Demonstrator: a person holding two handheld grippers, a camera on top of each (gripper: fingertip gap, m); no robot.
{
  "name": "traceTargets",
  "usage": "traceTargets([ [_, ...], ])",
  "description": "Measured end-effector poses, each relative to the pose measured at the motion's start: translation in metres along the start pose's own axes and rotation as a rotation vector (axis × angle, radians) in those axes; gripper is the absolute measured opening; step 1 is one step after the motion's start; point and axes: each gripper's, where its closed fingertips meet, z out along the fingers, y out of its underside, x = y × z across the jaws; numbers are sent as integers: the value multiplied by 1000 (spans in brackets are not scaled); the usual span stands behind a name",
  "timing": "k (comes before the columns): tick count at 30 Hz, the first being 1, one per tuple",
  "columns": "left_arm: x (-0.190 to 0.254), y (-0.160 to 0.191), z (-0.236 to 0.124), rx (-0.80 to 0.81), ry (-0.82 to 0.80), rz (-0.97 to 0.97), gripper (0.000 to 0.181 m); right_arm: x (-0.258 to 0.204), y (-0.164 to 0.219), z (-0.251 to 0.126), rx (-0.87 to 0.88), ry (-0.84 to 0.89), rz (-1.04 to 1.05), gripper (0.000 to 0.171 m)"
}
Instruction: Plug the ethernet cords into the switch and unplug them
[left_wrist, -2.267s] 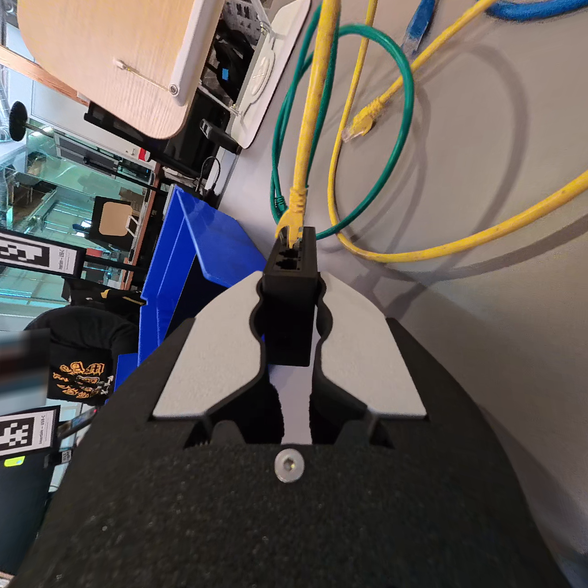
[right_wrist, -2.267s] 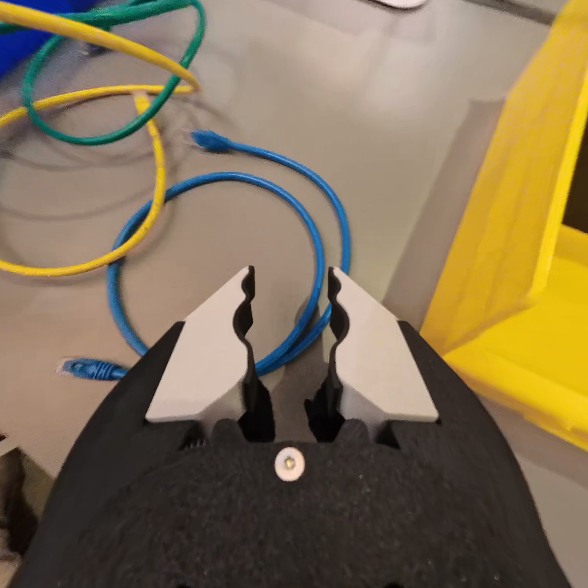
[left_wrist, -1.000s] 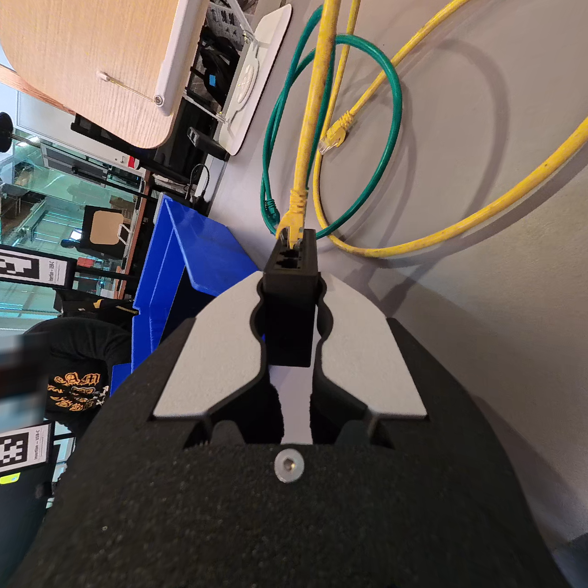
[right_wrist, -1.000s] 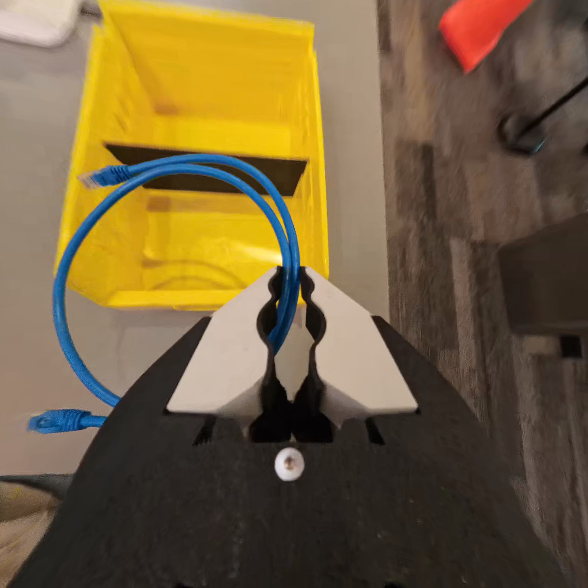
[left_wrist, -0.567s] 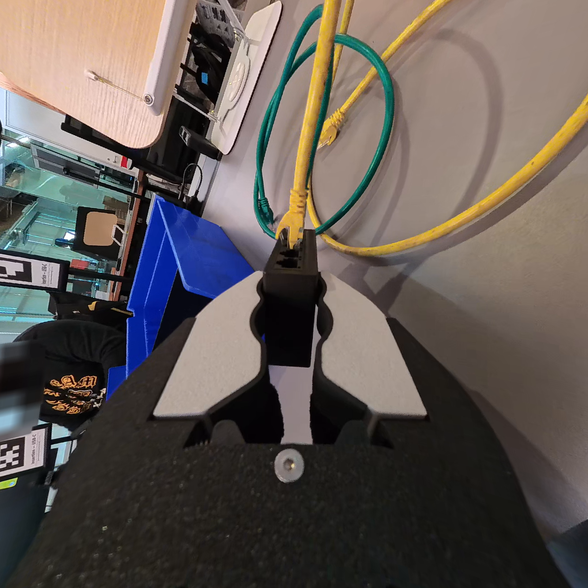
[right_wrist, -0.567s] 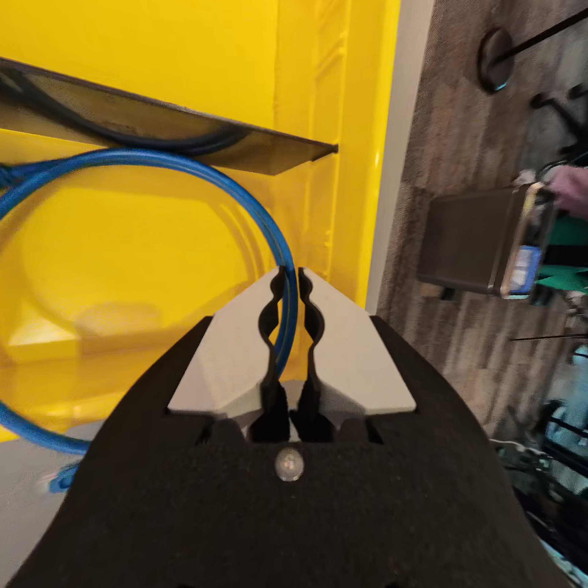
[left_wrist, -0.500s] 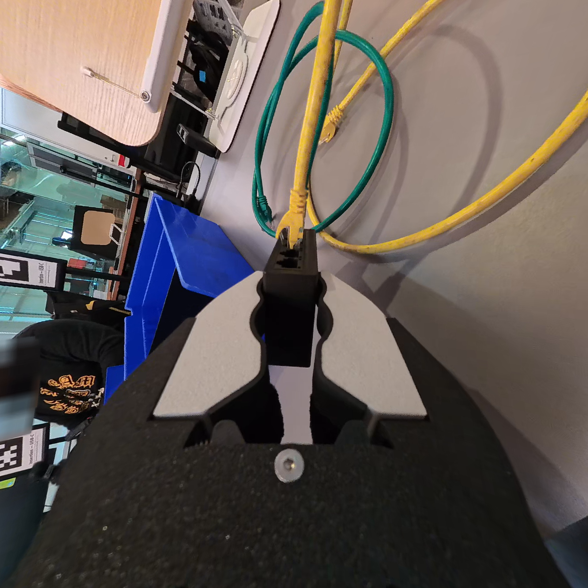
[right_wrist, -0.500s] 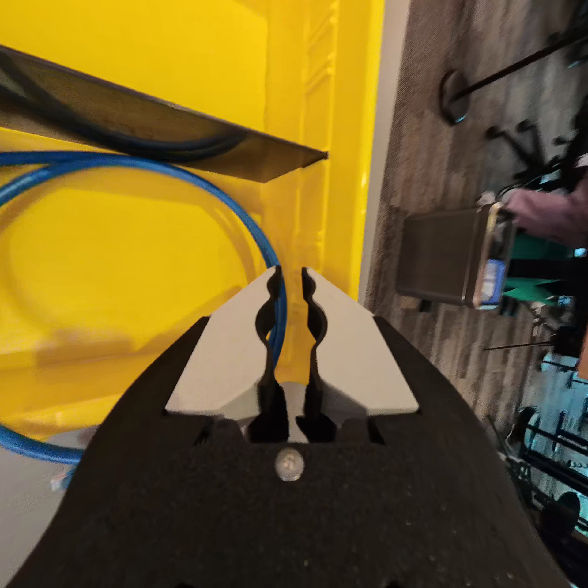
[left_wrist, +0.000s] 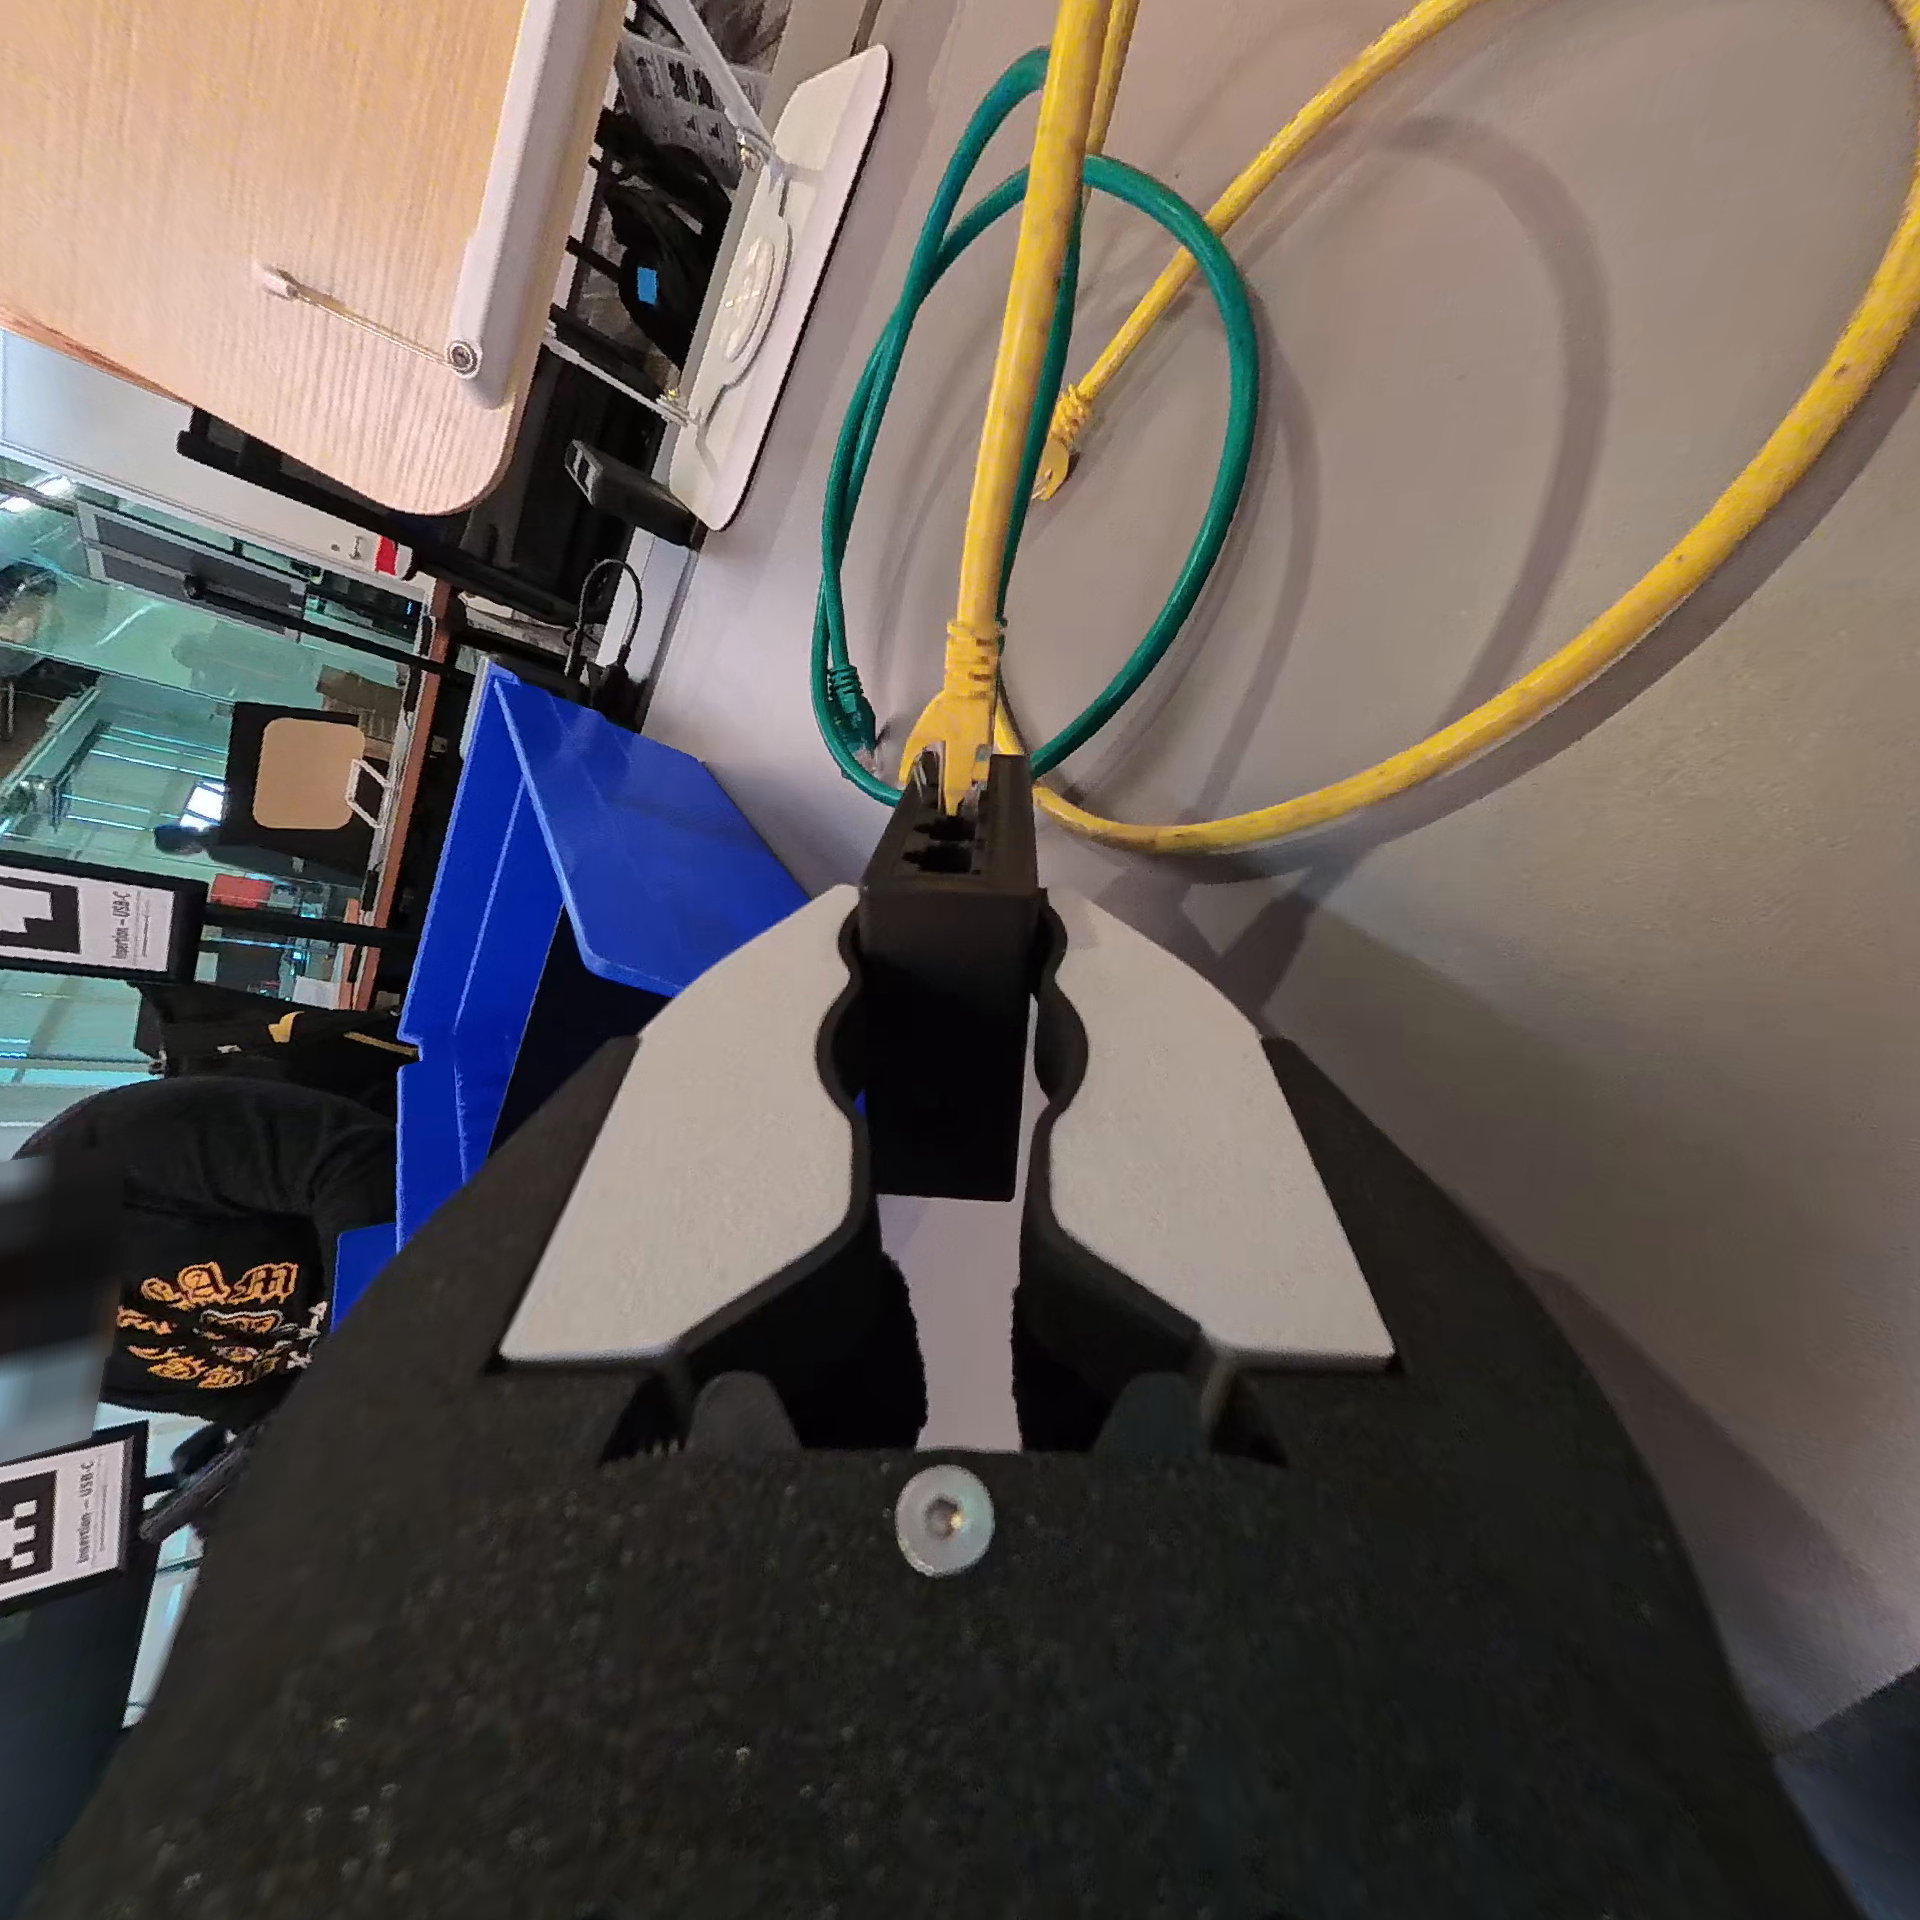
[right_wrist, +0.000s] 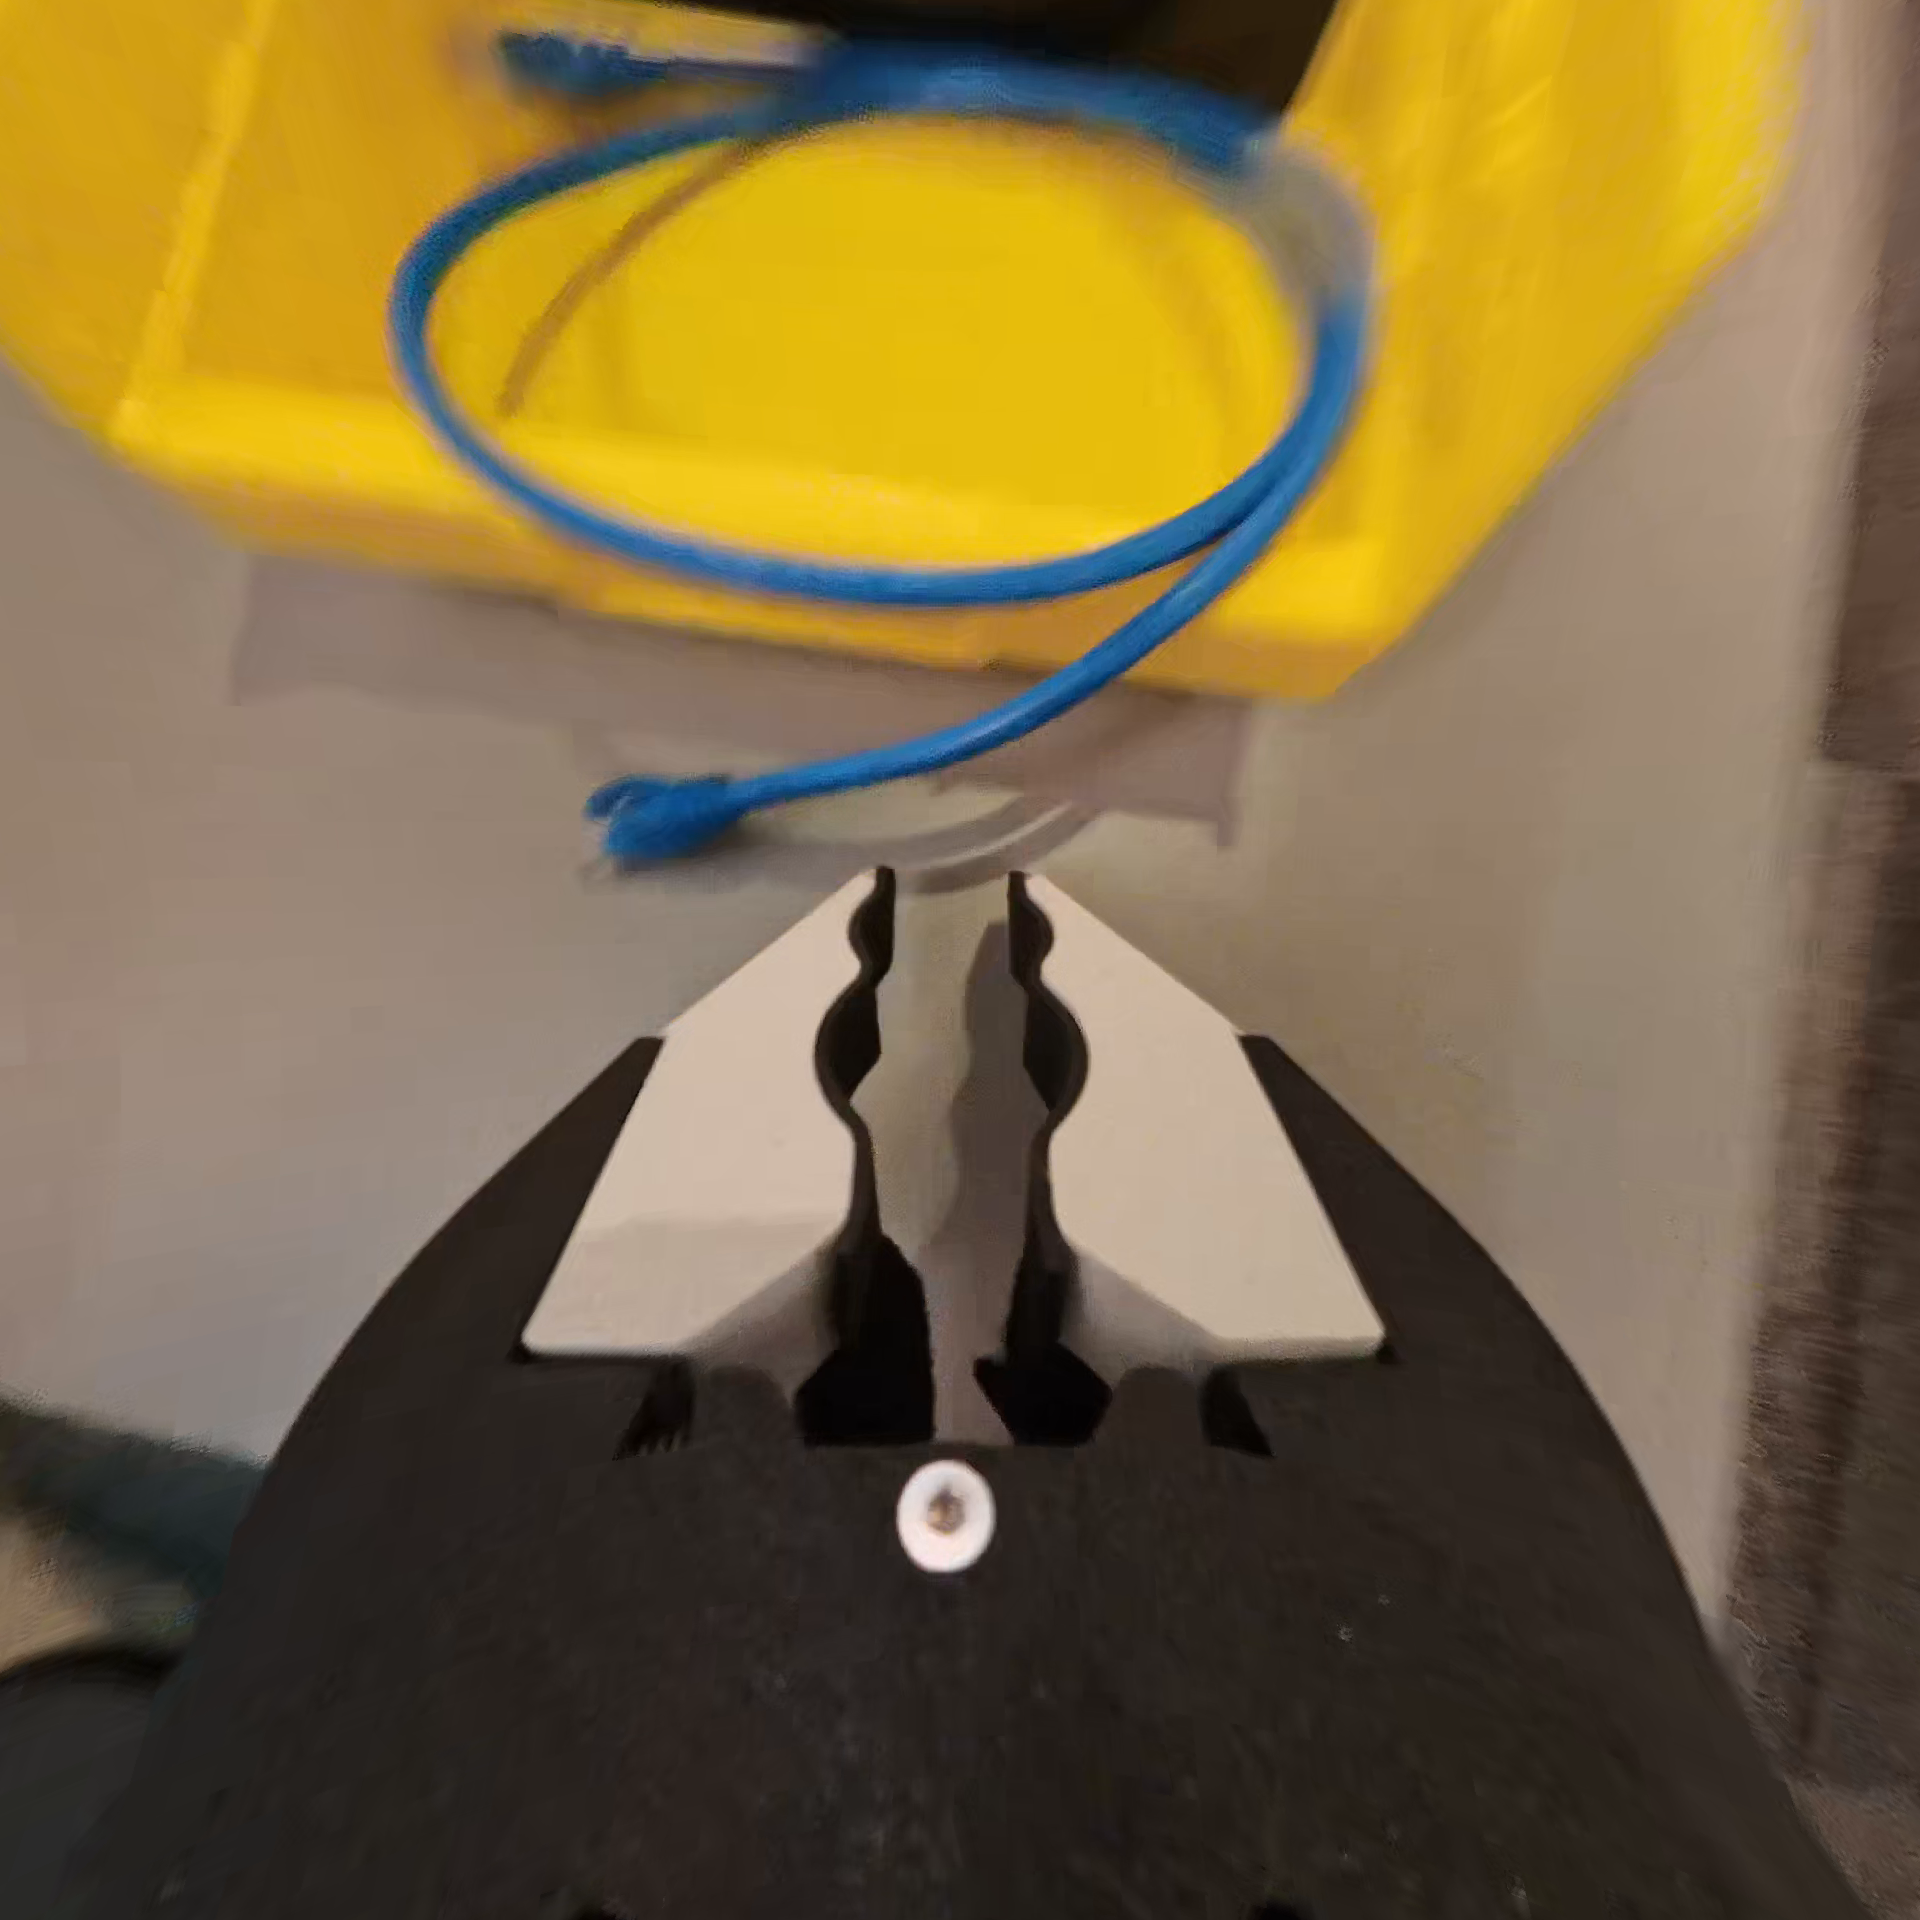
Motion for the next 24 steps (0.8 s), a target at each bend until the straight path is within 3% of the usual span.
traceTargets([
  [2,0,-1,1,1,3,0,27,-15,7,9,-28,-67,-37,19],
  [4,0,-3,1,4,2,5,27,-15,-11,10,52,-34,-57,12],
  [14,1,-9,-3,33,-6,12,27,-37,-50,11,147,-109,-38,13],
  [24,4,-9,-2,31,5,16,27,-45,-69,9,128,-116,-30,13],
])
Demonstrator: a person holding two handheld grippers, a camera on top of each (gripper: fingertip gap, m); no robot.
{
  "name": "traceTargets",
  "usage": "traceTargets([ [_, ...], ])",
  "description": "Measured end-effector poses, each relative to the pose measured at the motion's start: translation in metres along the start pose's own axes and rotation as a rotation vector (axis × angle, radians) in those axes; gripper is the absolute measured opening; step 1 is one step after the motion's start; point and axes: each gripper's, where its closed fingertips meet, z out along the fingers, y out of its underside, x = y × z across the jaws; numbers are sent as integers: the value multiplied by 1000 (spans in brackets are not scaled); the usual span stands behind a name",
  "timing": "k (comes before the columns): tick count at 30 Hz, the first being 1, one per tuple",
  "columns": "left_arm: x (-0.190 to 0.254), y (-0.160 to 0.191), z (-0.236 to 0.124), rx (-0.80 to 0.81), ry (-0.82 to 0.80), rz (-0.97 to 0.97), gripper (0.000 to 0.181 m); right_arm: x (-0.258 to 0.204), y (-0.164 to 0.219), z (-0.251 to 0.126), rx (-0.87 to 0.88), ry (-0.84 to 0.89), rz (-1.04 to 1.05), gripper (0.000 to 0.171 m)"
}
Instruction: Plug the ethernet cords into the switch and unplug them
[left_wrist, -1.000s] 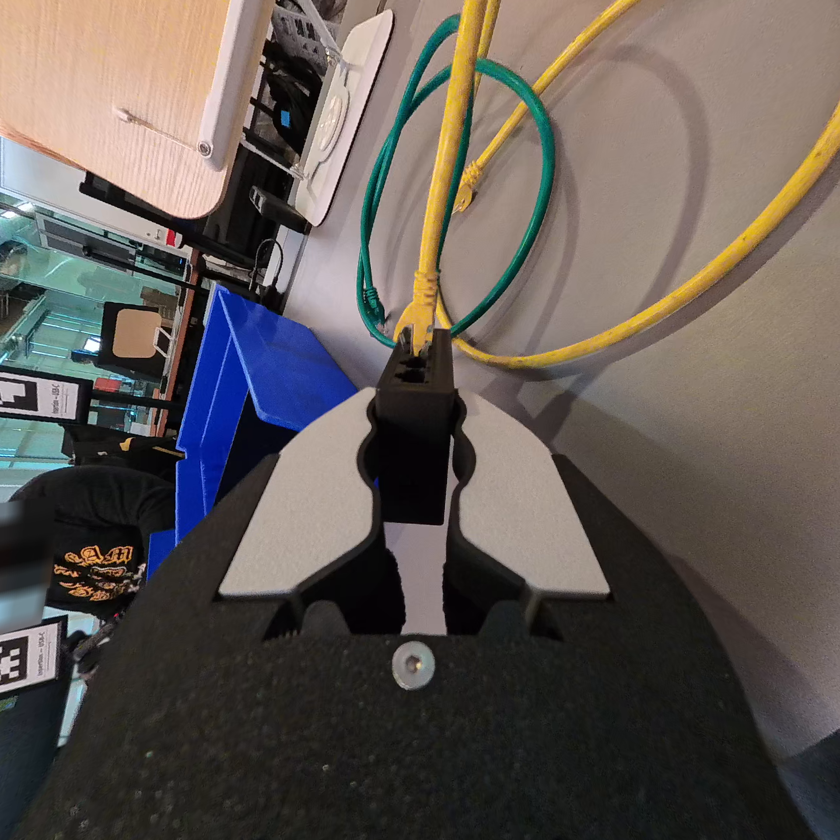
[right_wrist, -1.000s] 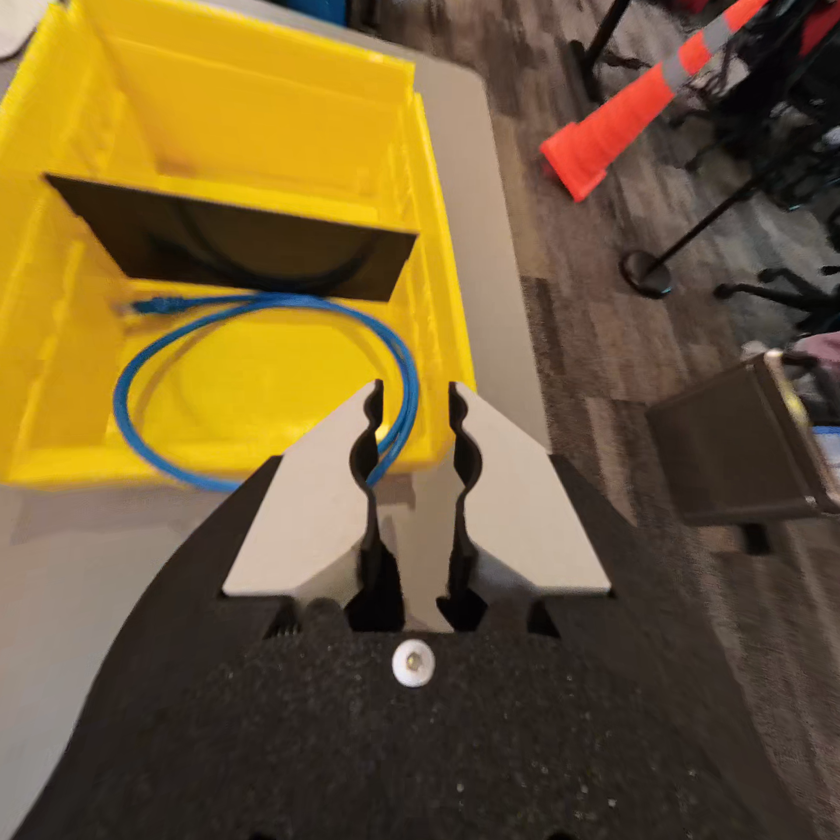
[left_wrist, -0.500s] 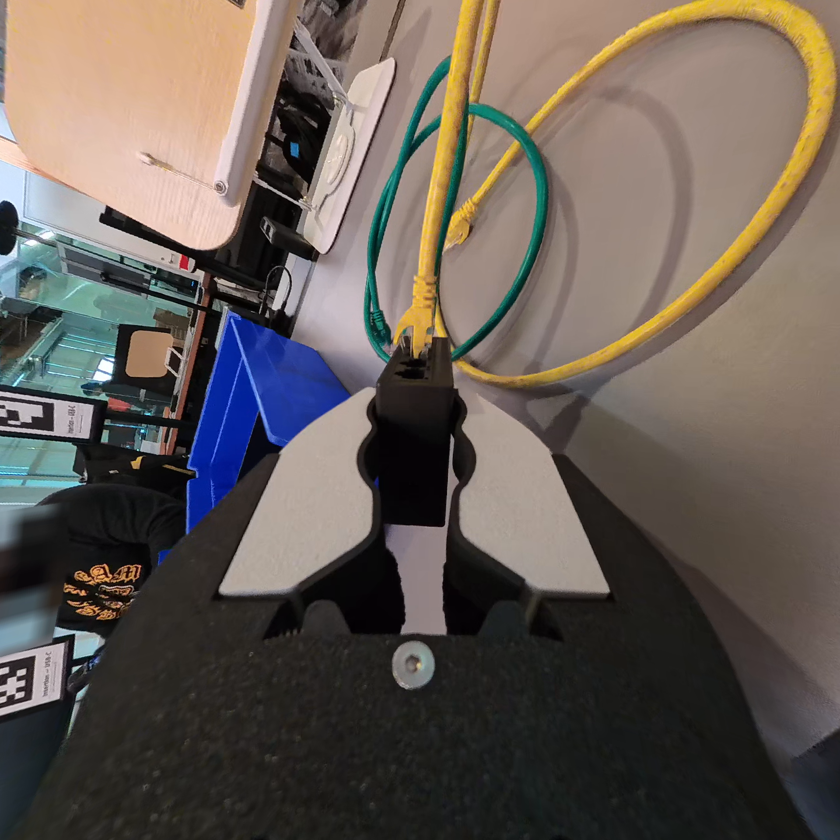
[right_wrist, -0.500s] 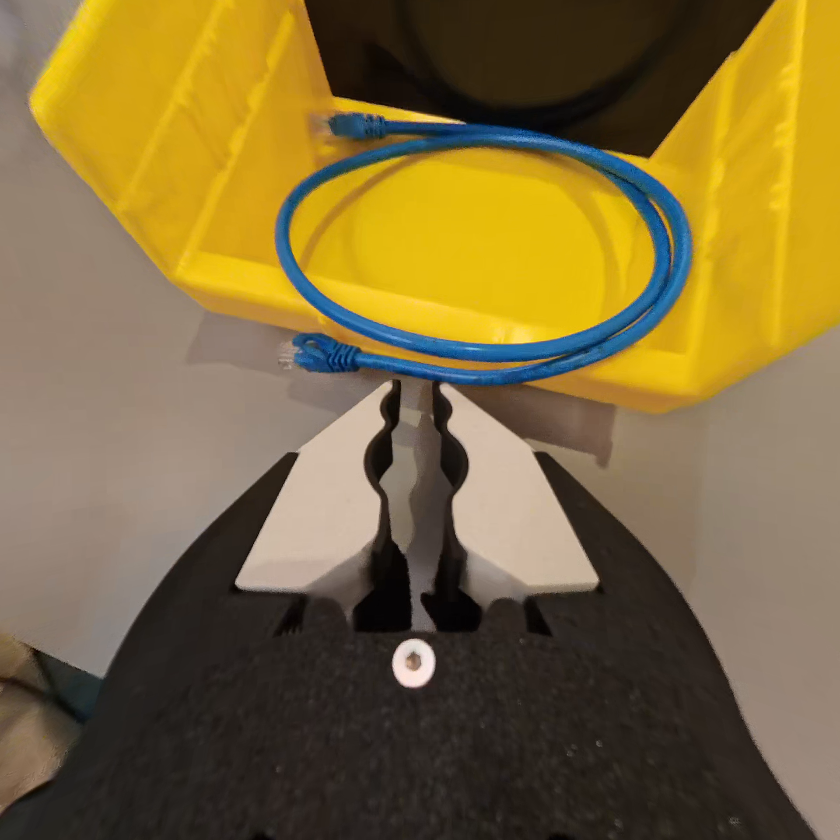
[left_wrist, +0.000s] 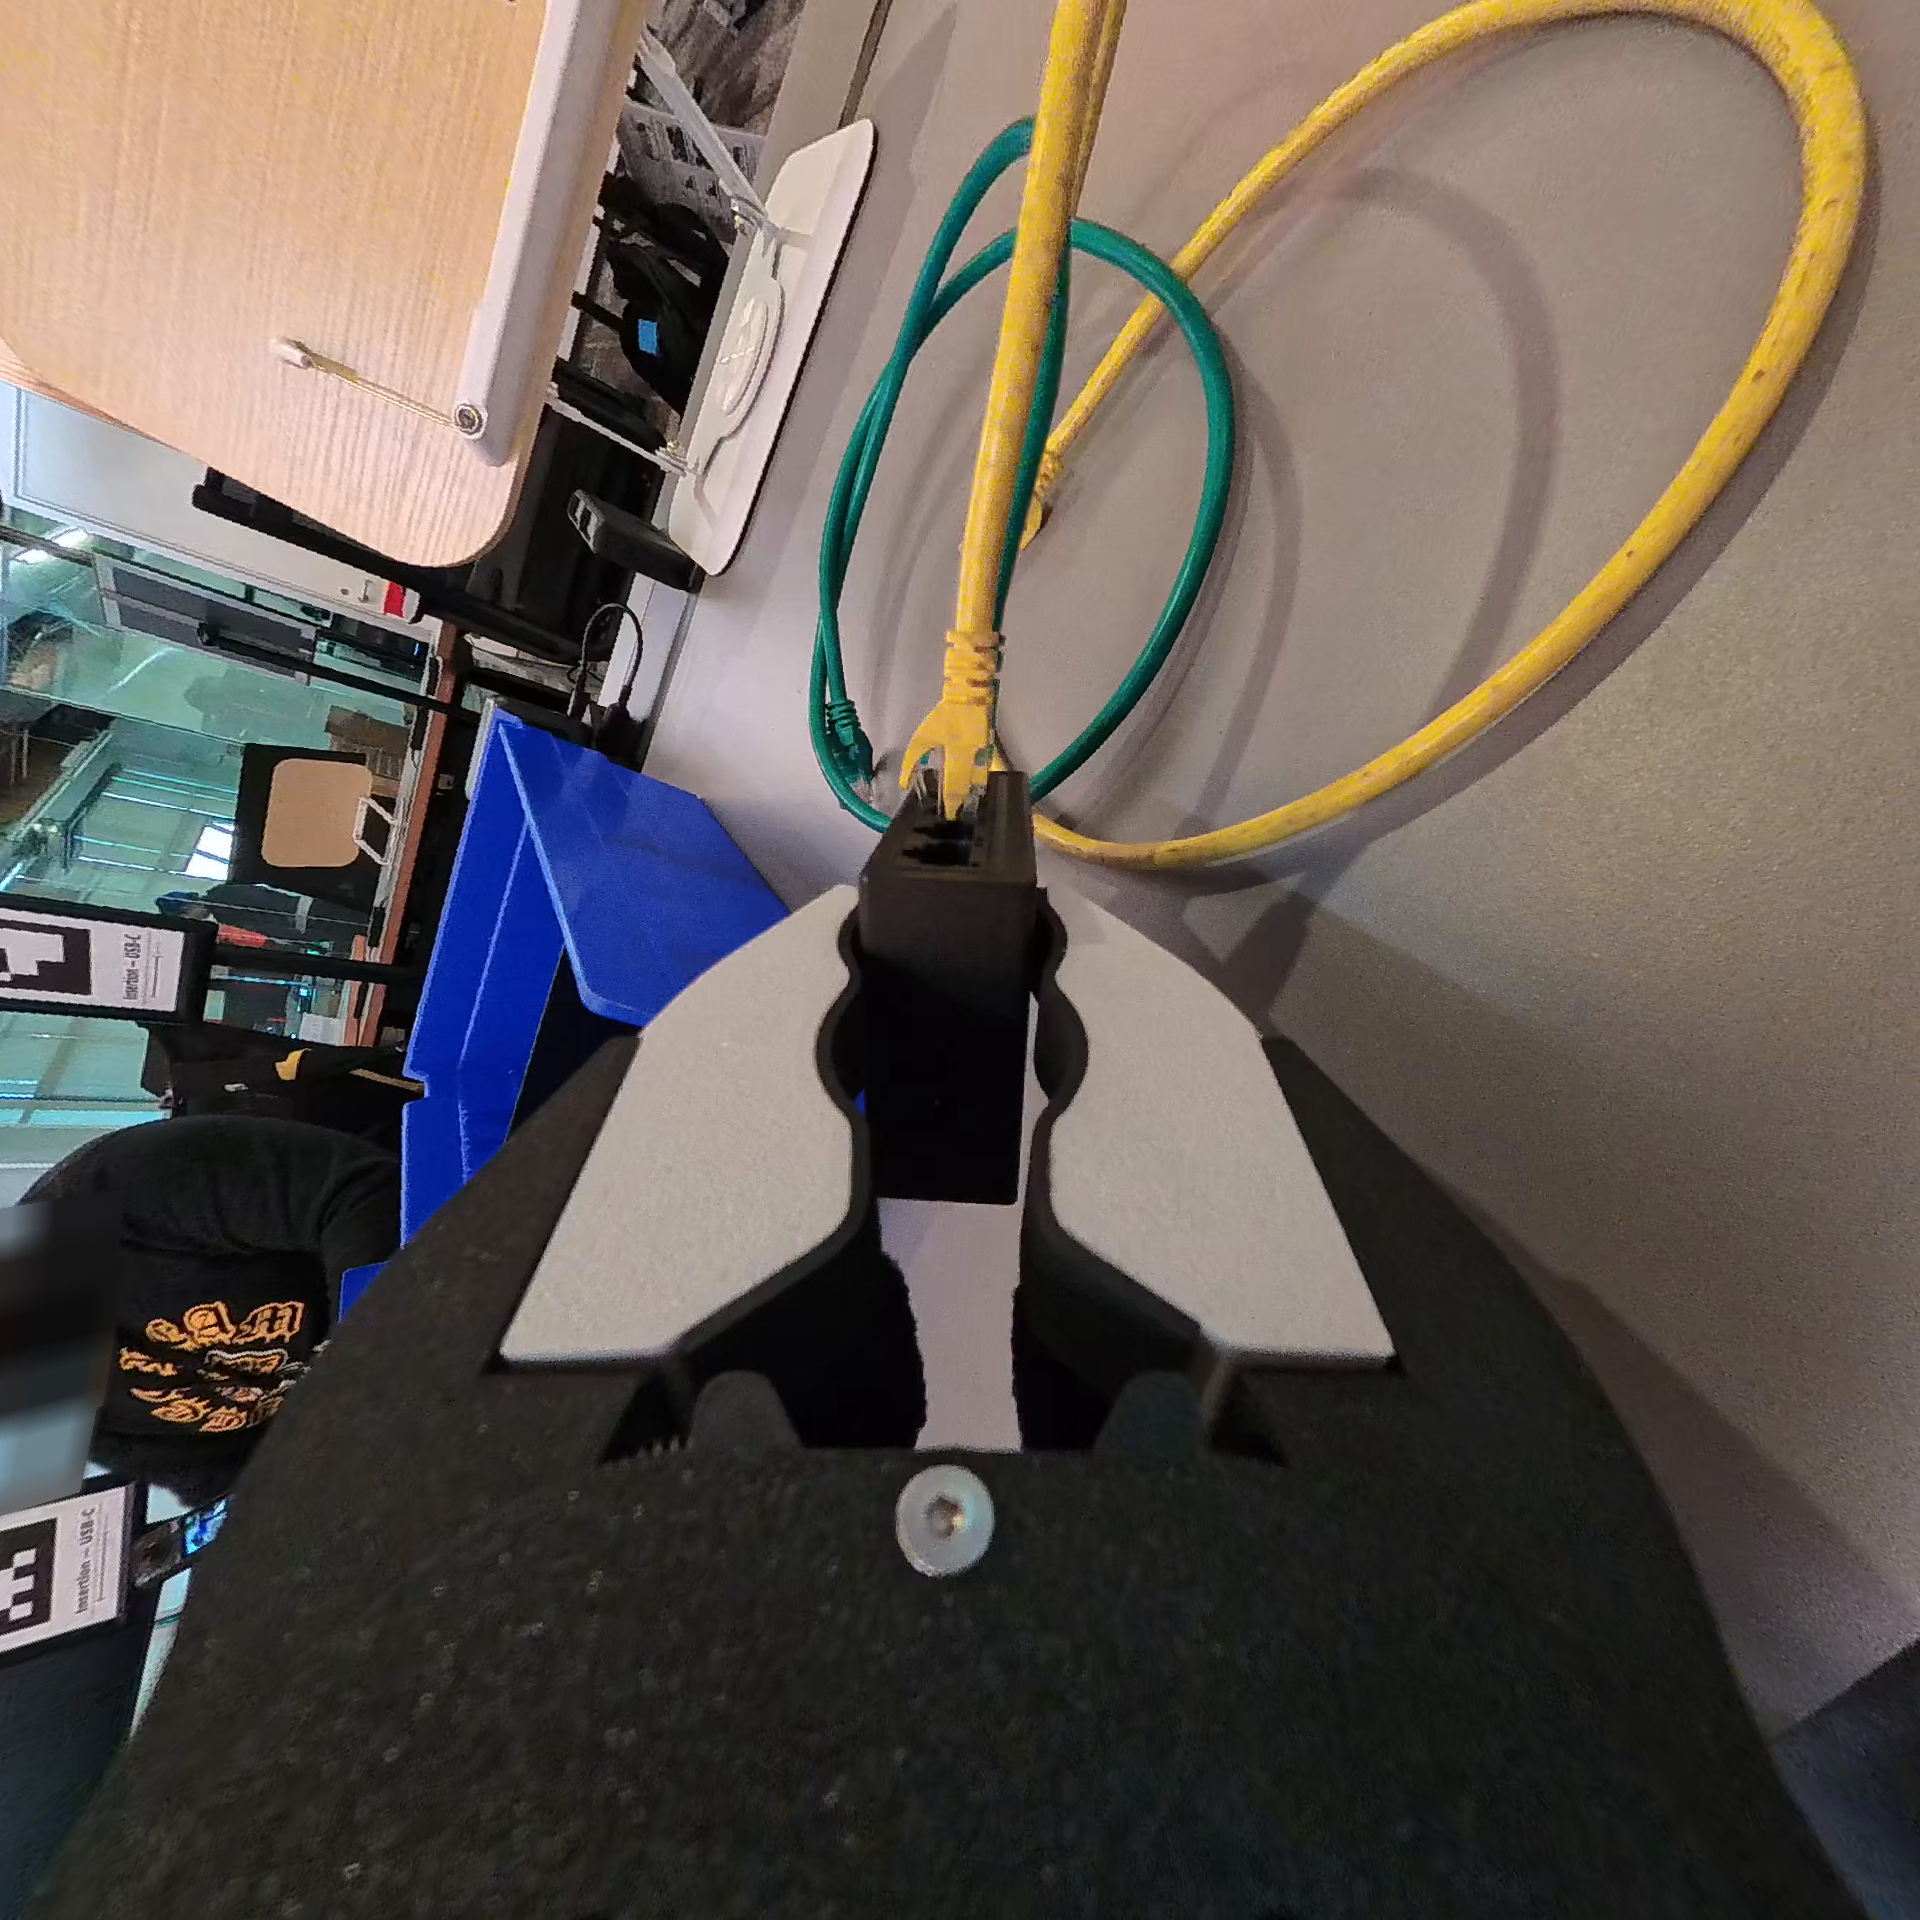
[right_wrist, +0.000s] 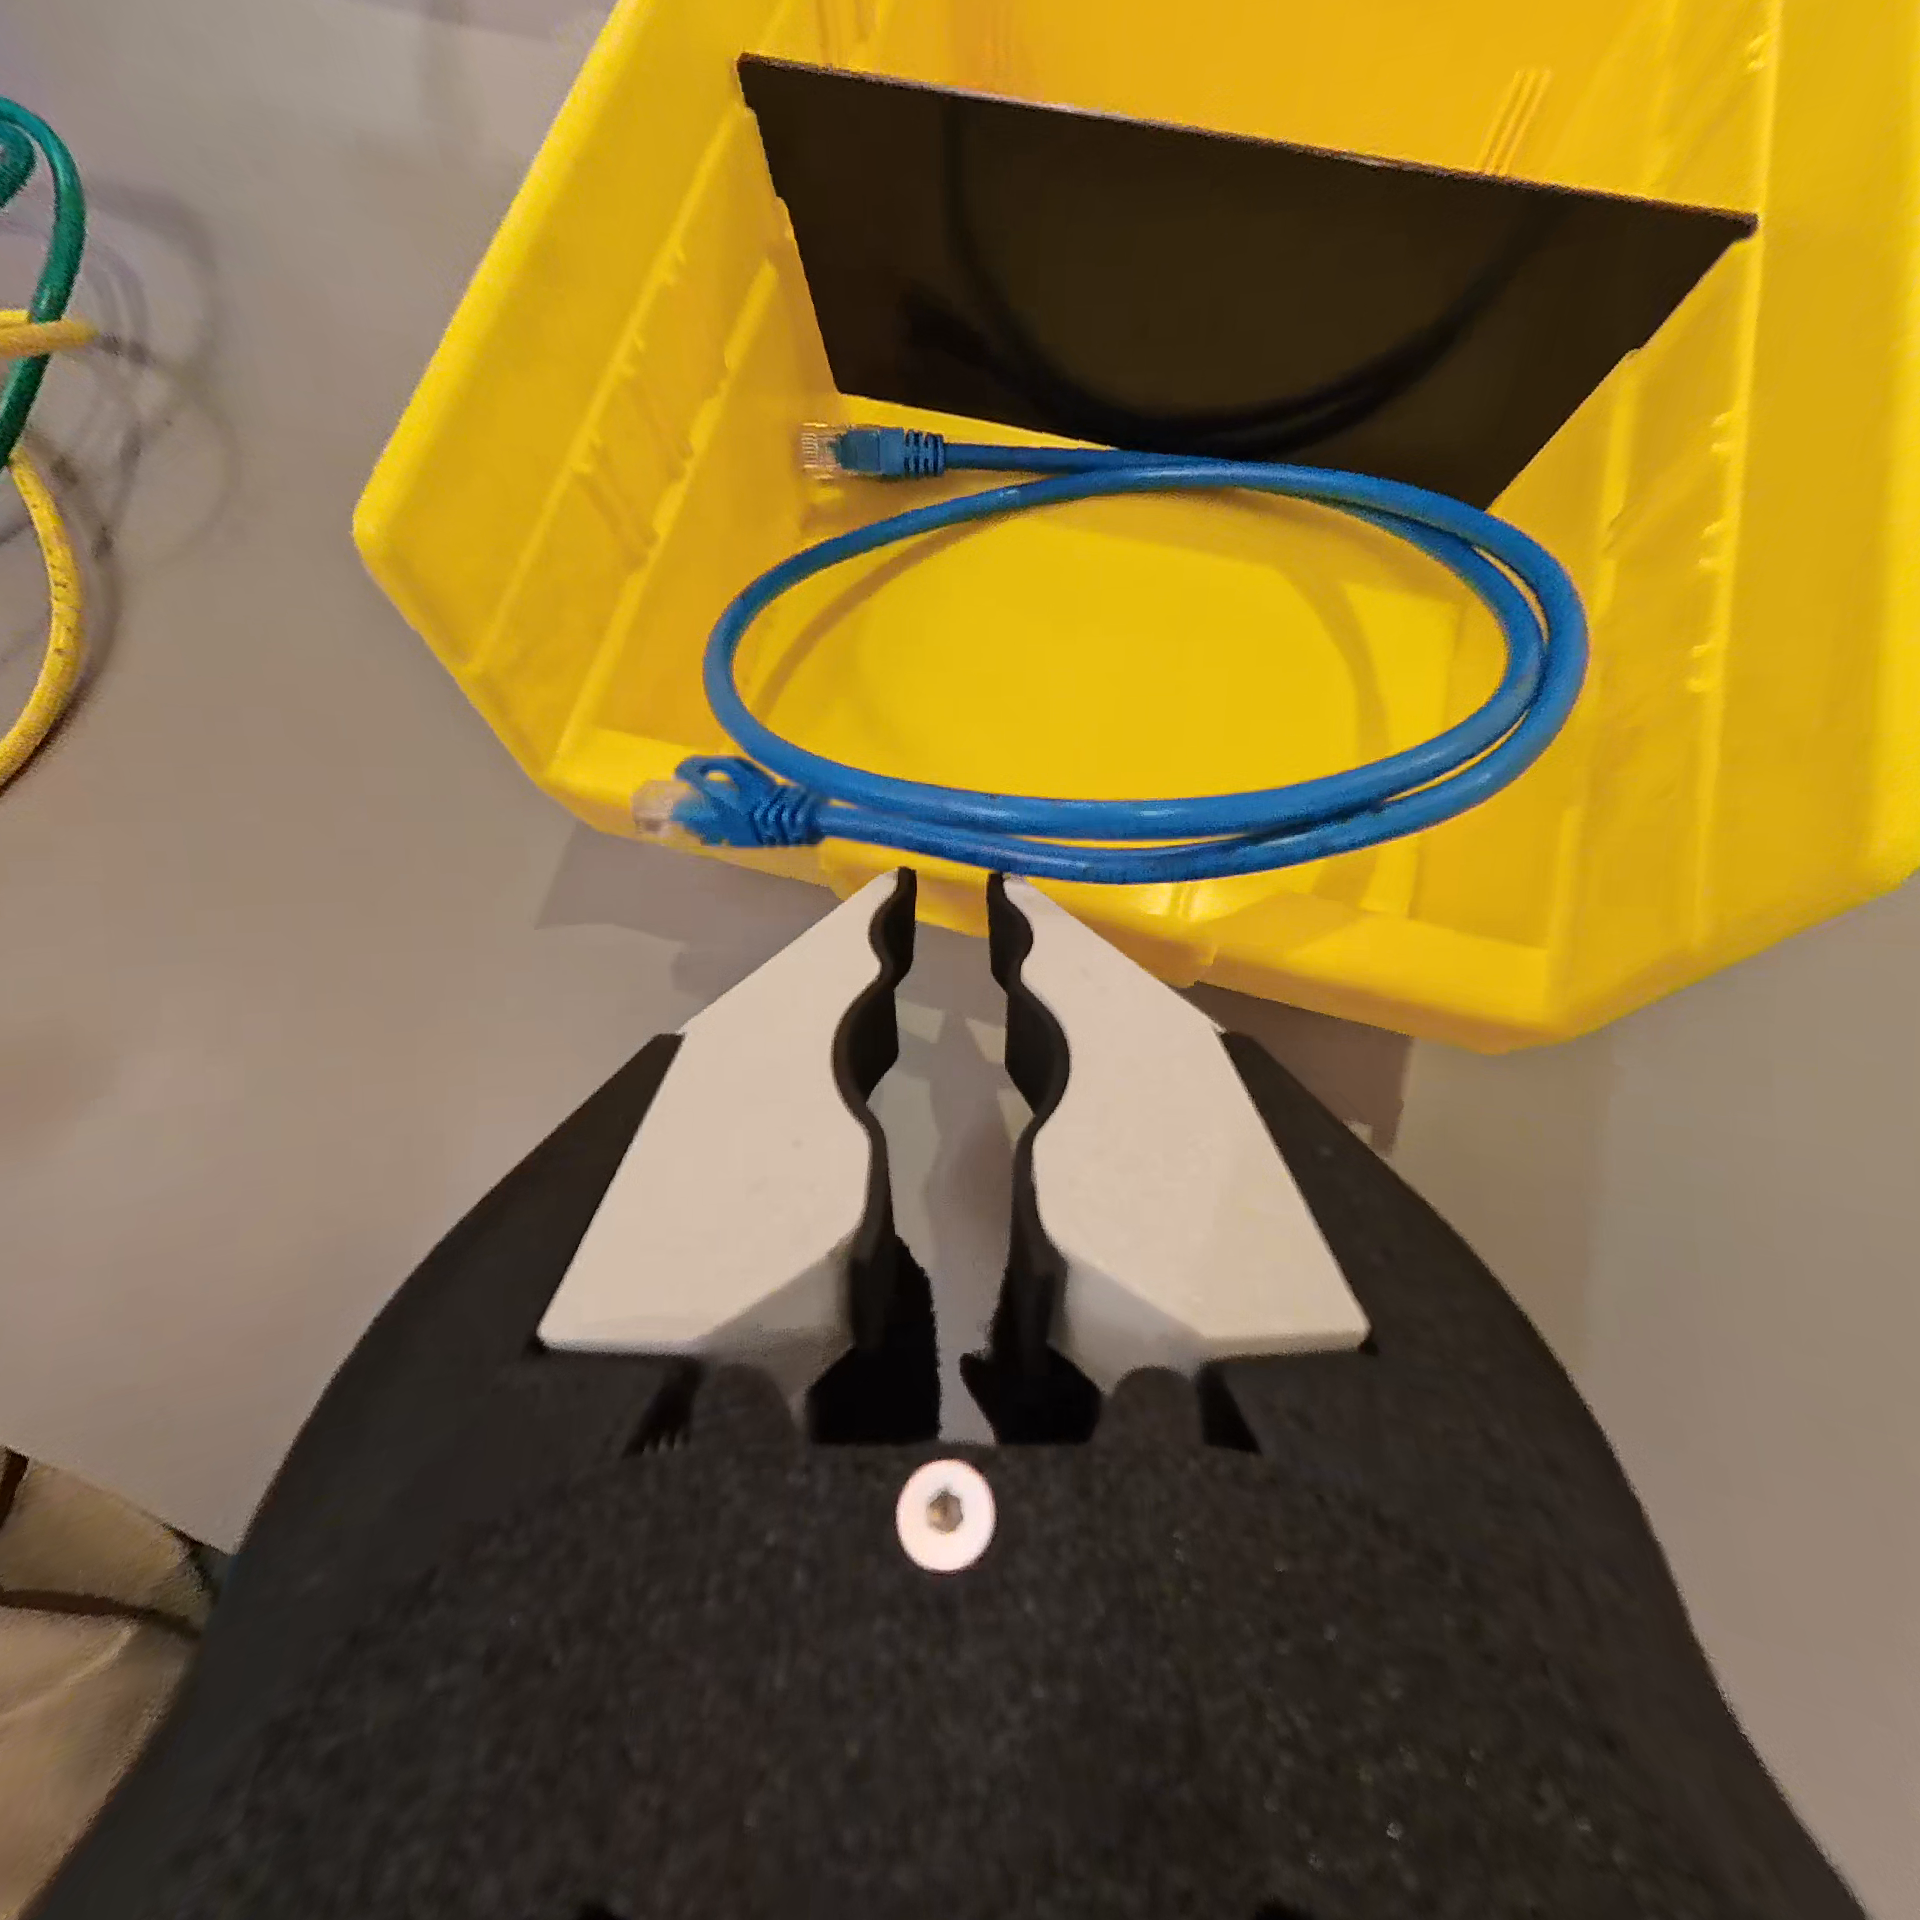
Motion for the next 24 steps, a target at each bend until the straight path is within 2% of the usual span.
traceTargets([
  [12,4,1,2,-4,18,1,27,-12,-9,7,-177,-38,24,16],
  [14,4,1,2,-4,18,4,27,-18,-10,11,-215,-98,75,15],
  [19,2,1,1,-3,12,1,27,-47,-14,9,-293,-376,270,23],
  [24,2,1,1,-2,9,2,27,-52,-4,4,-304,-395,252,23],
])
